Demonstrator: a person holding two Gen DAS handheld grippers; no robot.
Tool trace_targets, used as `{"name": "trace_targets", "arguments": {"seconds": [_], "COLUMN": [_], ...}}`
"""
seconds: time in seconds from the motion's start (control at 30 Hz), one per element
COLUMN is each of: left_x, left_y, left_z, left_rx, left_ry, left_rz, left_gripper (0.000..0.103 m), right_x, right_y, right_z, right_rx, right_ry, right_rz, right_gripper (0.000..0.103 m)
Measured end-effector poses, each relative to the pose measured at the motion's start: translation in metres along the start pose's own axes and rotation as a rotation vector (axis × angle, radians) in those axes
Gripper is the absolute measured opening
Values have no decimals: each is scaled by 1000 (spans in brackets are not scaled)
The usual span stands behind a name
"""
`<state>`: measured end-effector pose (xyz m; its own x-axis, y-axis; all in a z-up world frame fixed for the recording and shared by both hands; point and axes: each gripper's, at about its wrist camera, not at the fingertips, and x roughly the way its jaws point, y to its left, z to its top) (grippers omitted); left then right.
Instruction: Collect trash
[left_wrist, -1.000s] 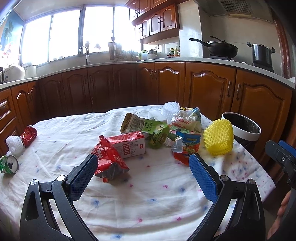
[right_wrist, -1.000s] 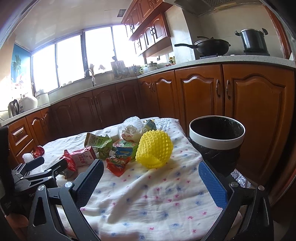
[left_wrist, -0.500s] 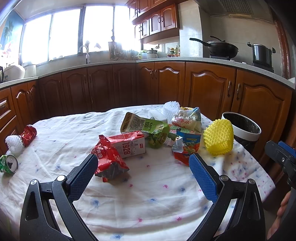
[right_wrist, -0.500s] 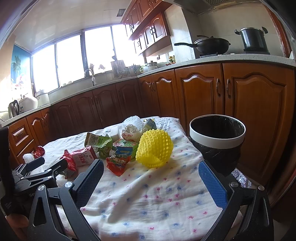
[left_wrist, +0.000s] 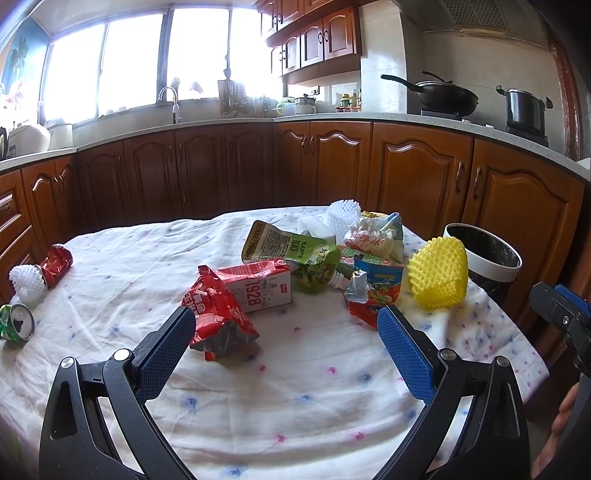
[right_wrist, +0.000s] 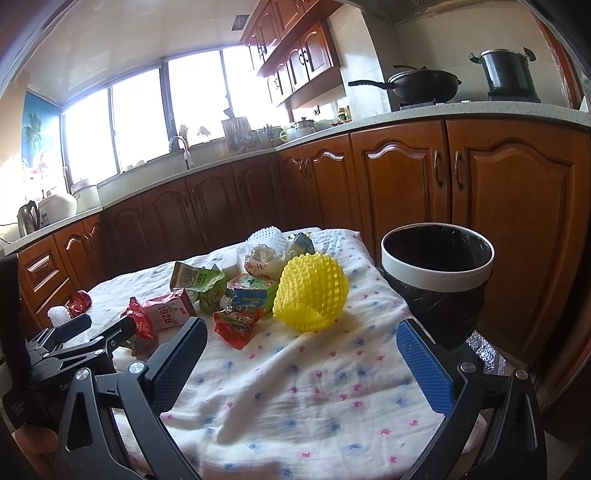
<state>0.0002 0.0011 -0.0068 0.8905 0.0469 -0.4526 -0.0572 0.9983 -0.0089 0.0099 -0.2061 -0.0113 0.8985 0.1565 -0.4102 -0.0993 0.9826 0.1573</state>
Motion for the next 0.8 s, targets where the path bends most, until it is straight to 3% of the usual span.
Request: {"name": "trace_targets", "arguments": {"seconds": [0.5, 0.6, 0.73, 0.8], "left_x": [26, 36, 51, 61], "left_y": [-11, -19, -32, -39], "left_z": [13, 18, 26, 29], "left_rx": [-3, 6, 31, 47], "left_ry": [108, 133, 164, 187], "left_rz": [-107, -139, -173, -188], "left_gripper": [101, 101, 99, 90], "right_x": [29, 39, 59, 70], "right_y": [-27, -31, -39, -44], "right_z": [17, 24, 31, 34], "right_rx": [100, 118, 144, 162], "right_ry": [95, 120, 180, 213], "right_rz": [81, 97, 112, 119], "right_gripper": [102, 96, 79, 77]}}
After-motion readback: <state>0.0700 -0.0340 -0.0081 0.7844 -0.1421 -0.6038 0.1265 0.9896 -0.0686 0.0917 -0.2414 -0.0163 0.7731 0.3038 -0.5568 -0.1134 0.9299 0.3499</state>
